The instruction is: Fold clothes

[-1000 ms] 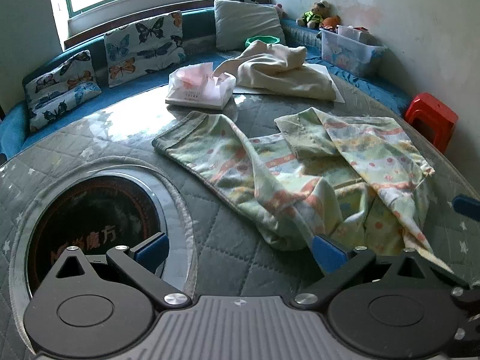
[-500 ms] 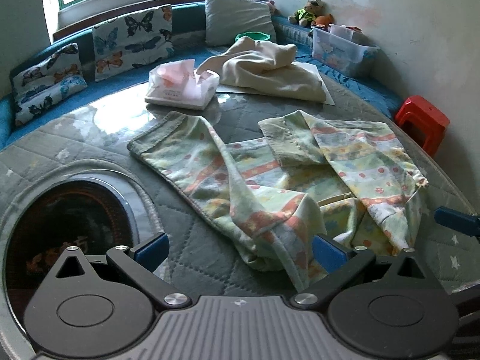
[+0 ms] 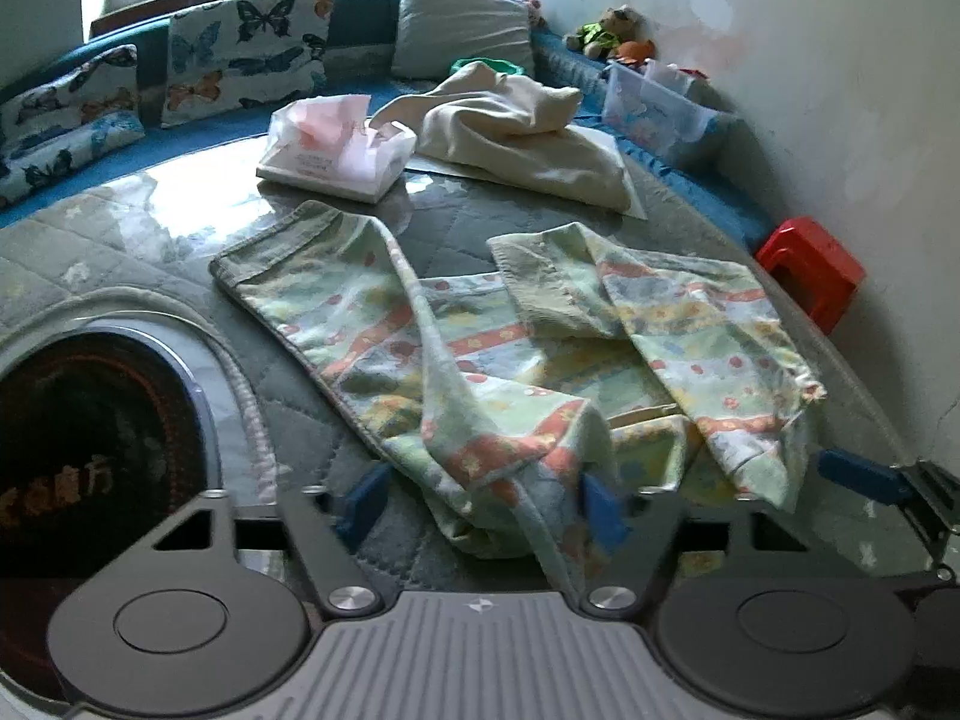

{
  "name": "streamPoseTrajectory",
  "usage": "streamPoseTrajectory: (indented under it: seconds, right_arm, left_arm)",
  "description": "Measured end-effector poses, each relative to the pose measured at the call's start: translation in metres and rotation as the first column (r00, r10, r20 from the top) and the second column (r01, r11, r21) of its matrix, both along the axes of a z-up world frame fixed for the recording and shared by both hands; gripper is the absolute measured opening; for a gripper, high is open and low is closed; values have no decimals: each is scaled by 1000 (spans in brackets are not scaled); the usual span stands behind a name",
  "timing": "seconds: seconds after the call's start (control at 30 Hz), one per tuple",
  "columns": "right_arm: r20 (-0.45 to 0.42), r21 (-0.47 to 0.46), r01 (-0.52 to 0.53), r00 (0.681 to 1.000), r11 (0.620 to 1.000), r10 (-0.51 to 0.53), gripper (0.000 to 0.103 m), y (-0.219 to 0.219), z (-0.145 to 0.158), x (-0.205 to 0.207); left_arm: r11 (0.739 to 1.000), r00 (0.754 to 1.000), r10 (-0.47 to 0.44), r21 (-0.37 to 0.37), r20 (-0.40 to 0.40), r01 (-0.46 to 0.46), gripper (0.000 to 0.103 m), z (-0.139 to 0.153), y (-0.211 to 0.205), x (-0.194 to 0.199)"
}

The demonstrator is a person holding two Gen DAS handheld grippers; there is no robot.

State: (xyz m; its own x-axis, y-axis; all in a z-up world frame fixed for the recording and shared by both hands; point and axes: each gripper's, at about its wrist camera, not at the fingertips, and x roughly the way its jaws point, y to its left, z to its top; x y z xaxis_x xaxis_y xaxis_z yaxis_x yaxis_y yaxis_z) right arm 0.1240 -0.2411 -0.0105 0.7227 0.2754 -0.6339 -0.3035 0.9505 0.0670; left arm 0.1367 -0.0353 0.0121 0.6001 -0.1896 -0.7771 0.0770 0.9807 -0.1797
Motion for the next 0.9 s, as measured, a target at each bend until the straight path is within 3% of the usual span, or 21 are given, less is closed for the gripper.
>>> streamPoseTrajectory:
  seconds: [0.27,0.37,0.4,0.5,0.63,0.7,0.9]
  right_arm:
    - [-4,1,-21,1000,1000,21,72,3,2,5]
    - [-21,1,-29,999,1000,29,61,4,1,7]
    - [-27,1,-31,999,1000,31,52,5,0,8]
    - [-44,7,-39,998,999,39,34,3,-1,9]
    - [-37,15,-44,998,999,45,16,-1,1,2]
    - [-25,15,-48,999,999,49,10,-2,4,-5]
    - [-7,15,-79,997,997,79,4,-4,15,-26]
  left_arm:
    - [1000,1000,-3,-24,-2,3,60,2,-1,3]
    - [999,1000,-28,-39,-5,28,38,2,-2,4]
    - [998,1000,-31,-51,-7,30,32,3,-1,4]
    - [997,999,-43,-59,7,43,20,6,1,0]
    - [996,998,-64,-67,28,65,15,11,4,-7]
    - [995,997,-70,-71,38,73,12,14,5,-13]
    - [993,995,-81,-82,60,86,11,24,14,-36]
